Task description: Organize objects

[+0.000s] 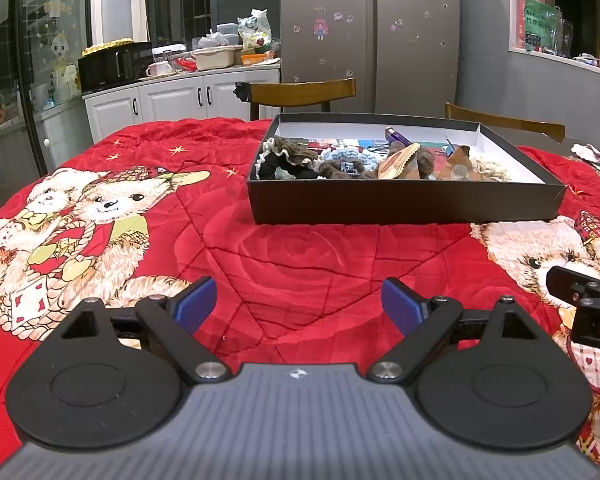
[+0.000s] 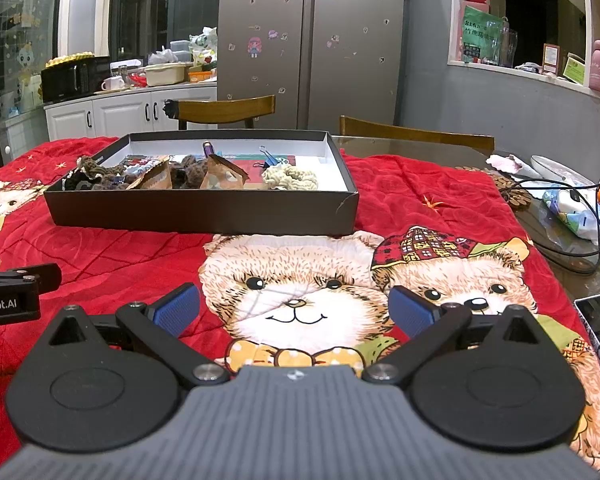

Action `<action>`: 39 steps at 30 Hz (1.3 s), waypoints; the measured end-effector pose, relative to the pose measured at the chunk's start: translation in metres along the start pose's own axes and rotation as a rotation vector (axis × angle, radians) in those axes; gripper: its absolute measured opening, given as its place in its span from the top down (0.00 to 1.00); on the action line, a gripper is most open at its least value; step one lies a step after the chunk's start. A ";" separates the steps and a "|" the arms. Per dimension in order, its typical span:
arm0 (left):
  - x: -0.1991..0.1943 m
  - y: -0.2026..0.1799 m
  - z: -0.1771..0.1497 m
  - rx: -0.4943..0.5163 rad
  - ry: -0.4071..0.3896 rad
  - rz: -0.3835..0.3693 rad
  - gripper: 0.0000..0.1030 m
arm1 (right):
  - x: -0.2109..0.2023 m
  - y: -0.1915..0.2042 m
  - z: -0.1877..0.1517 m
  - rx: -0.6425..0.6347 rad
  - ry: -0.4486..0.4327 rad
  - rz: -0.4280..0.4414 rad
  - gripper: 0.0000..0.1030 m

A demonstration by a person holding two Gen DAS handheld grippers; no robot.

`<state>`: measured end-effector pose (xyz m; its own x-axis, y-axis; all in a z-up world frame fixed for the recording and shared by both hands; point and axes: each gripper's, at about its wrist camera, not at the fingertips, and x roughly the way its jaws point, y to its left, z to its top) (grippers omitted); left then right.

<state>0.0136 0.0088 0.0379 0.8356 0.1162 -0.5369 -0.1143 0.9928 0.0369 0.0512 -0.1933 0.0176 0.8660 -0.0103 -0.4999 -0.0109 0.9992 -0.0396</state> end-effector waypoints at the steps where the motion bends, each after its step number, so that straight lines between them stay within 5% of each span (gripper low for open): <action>1: 0.000 0.000 0.000 -0.001 0.001 0.000 0.11 | 0.000 0.000 0.000 0.000 0.000 -0.001 0.00; 39: 0.002 0.001 -0.001 0.007 0.009 -0.009 0.11 | 0.000 0.000 0.001 0.000 0.003 0.003 0.00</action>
<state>0.0145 0.0103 0.0366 0.8319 0.1070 -0.5445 -0.1029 0.9940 0.0382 0.0514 -0.1934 0.0185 0.8644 -0.0079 -0.5027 -0.0131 0.9992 -0.0382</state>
